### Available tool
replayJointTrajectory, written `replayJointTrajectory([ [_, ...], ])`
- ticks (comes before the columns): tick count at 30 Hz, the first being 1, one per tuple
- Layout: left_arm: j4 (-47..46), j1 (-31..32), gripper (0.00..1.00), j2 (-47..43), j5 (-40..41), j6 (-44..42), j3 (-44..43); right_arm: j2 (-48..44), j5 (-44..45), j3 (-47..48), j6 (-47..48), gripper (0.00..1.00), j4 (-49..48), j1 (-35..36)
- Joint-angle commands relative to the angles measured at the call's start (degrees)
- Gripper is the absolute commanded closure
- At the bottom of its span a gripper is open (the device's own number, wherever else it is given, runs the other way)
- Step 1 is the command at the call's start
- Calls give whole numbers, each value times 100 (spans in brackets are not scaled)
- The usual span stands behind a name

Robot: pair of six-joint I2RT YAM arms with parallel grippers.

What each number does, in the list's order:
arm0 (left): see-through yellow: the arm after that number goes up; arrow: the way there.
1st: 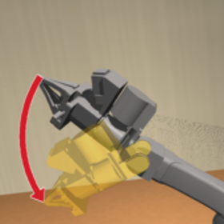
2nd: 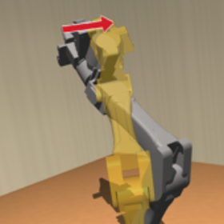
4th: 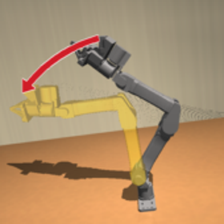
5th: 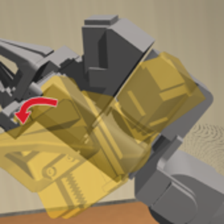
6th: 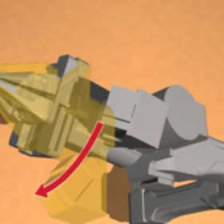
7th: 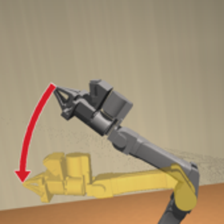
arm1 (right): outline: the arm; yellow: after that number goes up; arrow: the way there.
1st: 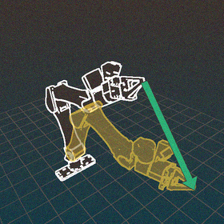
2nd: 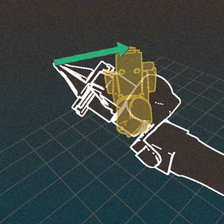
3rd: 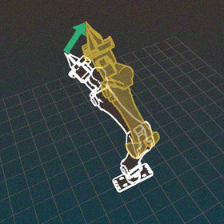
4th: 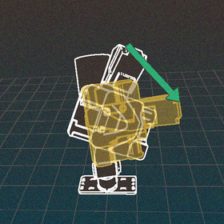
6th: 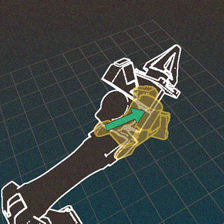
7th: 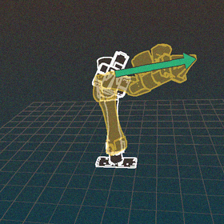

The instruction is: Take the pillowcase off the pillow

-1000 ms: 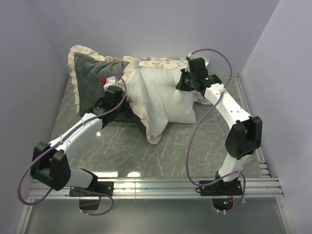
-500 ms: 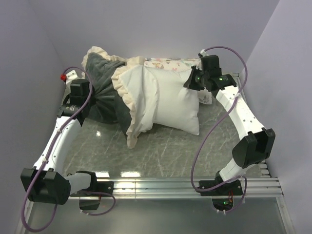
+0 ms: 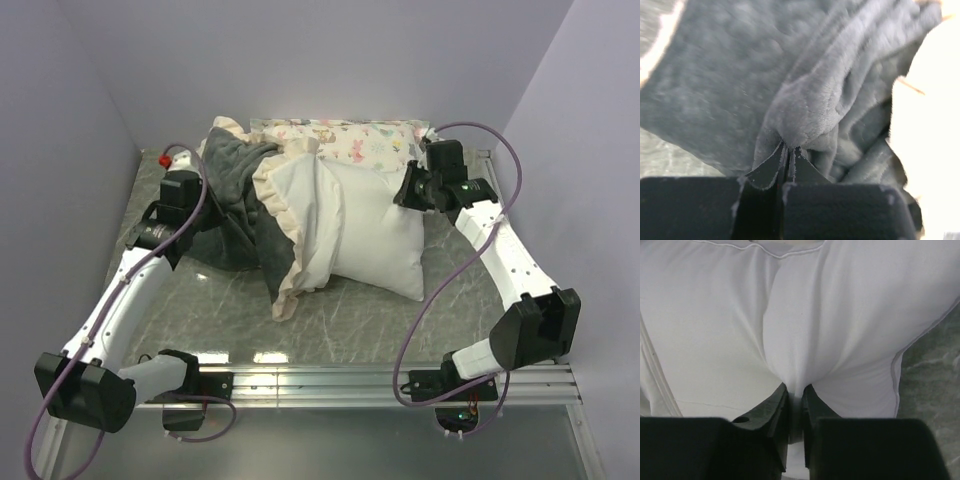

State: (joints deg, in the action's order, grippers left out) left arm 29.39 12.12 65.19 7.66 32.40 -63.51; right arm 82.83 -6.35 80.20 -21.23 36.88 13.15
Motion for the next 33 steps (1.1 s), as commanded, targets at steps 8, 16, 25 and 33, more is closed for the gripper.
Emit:
replayJointTrajectory([
  [8, -477, 467, 100, 90, -203, 135, 251, -1259, 880, -418, 154, 22, -770, 942],
  [16, -574, 607, 100, 152, -177, 135, 286, -1393, 1392, -1744, -170, 14, -1402, 1823],
  [25, -381, 844, 68, 152, -309, -58, -197, -224, 960, -2369, -487, 33, -2615, 1902],
  [33, -539, 1573, 12, -148, 34, -41, -241, -170, 960, -2527, -663, 100, -2845, 1902],
])
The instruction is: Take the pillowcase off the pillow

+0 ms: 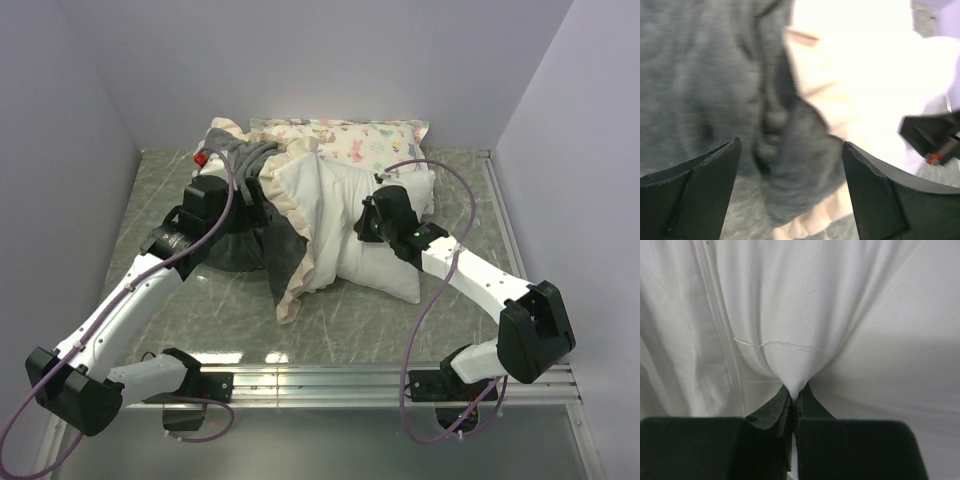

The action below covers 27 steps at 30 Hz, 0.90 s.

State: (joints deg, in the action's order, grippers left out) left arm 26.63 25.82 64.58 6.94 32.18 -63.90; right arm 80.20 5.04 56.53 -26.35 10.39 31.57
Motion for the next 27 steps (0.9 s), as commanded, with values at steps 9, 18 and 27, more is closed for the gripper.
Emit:
replayJointTrajectory([
  [9, -975, 1012, 1, 1293, 474, -116, -254, -268, -179, -11, -134, 100, 24, 68],
  [18, 104, 278, 100, 1585, 2680, 60, -861, -813, 481, 437, 59, 100, 788, -133],
  [27, 246, -2149, 100, 908, 2145, -46, -624, -1630, -20, 920, 112, 100, 1289, -1485],
])
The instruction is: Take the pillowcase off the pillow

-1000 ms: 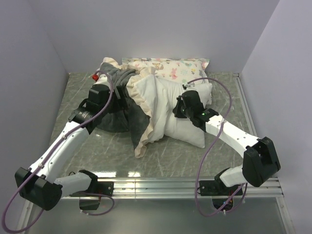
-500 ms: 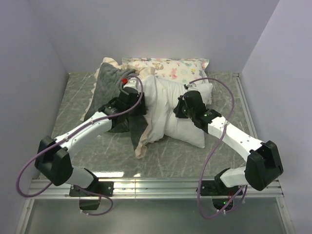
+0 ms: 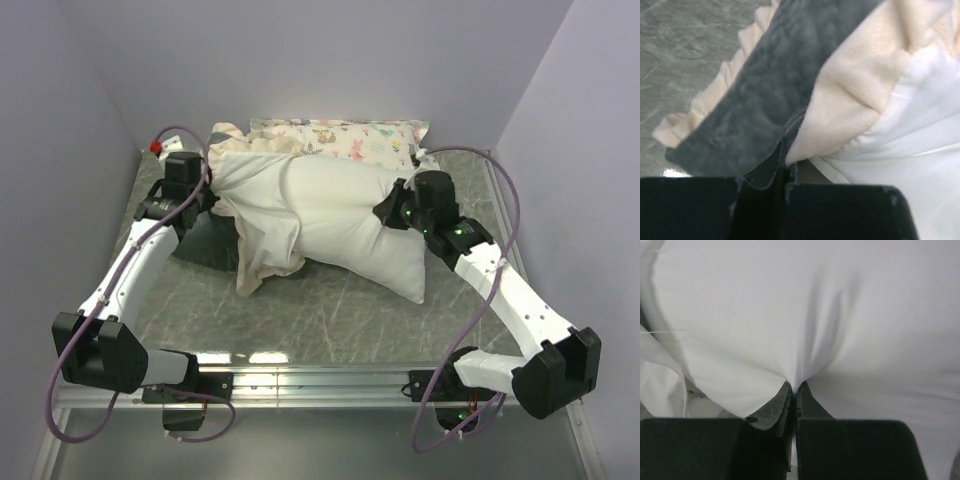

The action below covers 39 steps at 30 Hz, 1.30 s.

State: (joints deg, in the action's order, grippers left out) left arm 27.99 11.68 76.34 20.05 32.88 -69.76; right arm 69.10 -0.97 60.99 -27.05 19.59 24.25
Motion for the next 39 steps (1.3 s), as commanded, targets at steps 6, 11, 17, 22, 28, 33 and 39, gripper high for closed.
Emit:
replayJointTrajectory([
  [6, 40, -1572, 100, -418, -28, -62, 190, -687, 256, 747, 253, 100, 598, -1642],
  [11, -4, -1573, 99, -269, -1061, -168, 576, -679, -340, 617, 270, 100, 476, -1889],
  [17, -628, -1204, 100, -269, -1636, 279, 1464, -775, 653, 378, 727, 89, 448, -540],
  [22, -873, -852, 99, -251, -1584, 438, 1737, -854, 1643, 458, 1122, 30, 388, 737],
  [28, -988, -746, 99, -268, -1636, 491, 1834, -618, 2197, 124, 1588, 16, -174, 2361],
  [33, -1067, -597, 100, -356, -1592, 535, 1895, 233, 2453, -298, 1773, 14, -780, 3120],
  [39, -1015, -483, 100, -391, -1513, 509, 1878, 1428, 2558, -553, 1791, 13, -1440, 3288],
])
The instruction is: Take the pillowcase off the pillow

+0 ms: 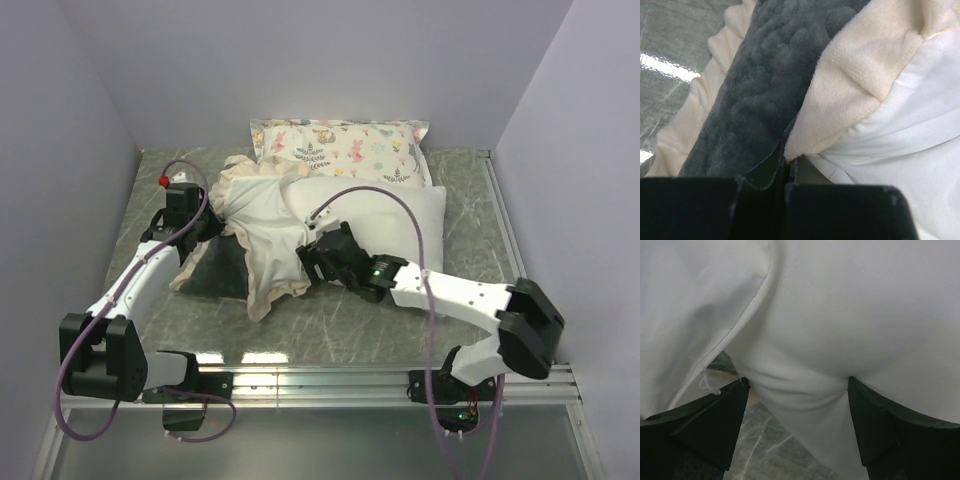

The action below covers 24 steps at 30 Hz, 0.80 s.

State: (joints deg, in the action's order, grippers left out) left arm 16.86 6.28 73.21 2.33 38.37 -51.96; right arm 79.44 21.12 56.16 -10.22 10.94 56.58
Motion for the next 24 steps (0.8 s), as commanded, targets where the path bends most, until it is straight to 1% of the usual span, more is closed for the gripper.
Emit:
replayJointTrajectory([
  [1, 115, 66, 99, -114, 259, -49, 55, 536, 488, -62, 82, 14, -567, 47],
  [2, 150, 75, 100, -131, 251, -84, 20, 659, 628, 86, 64, 16, -401, 55],
  [3, 168, 101, 100, -158, 242, -101, -85, 869, 882, 201, 38, 24, -287, 55],
  [4, 247, 110, 99, -184, 233, -119, -155, 932, 945, 315, 29, 32, -181, 55],
  [5, 282, 127, 100, -254, 216, -171, -234, 968, 990, 560, 11, 80, 46, 55],
  [6, 343, 145, 99, -272, 189, -207, -322, 942, 1094, 702, -76, 100, 170, 55],
  [9, 581, 198, 93, -368, 93, -356, -735, 776, 947, 1308, -103, 100, 671, 46],
  [10, 634, 206, 86, -430, 49, -400, -945, 757, 911, 1771, -138, 100, 864, 29],
  [11, 773, 241, 81, -465, 31, -505, -1060, 740, 867, 2036, -173, 100, 1301, 11],
  [12, 827, 259, 74, -509, 22, -558, -1183, 748, 815, 2318, -208, 100, 1540, -6],
  [13, 880, 285, 56, -614, -30, -611, -1419, 783, 692, 2895, -235, 100, 1778, -59],
  [14, 1019, 355, 47, -676, -13, -716, -1552, 836, 648, 3170, -279, 100, 2189, -94],
  [15, 1082, 408, 32, -755, 22, -743, -1797, 862, 586, 3434, -288, 100, 2358, -120],
  [16, 1143, 461, 27, -921, 48, -830, -1904, 889, 499, 3854, -288, 100, 2491, -181],
  [17, 1213, 592, 19, -1018, 66, -857, -2070, 907, 437, 4024, -296, 100, 2657, -234],
  [20, 1346, 830, 14, -1370, 127, -901, -2221, 986, 209, 4613, -297, 100, 2939, -463],
  [21, 1503, 1022, 13, -1440, 171, -901, -2248, 1064, 217, 4745, -297, 100, 3010, -498],
  [24, 1557, 1418, 12, -1783, 251, -823, -2003, 1153, 199, 5010, -270, 100, 3107, -604],
])
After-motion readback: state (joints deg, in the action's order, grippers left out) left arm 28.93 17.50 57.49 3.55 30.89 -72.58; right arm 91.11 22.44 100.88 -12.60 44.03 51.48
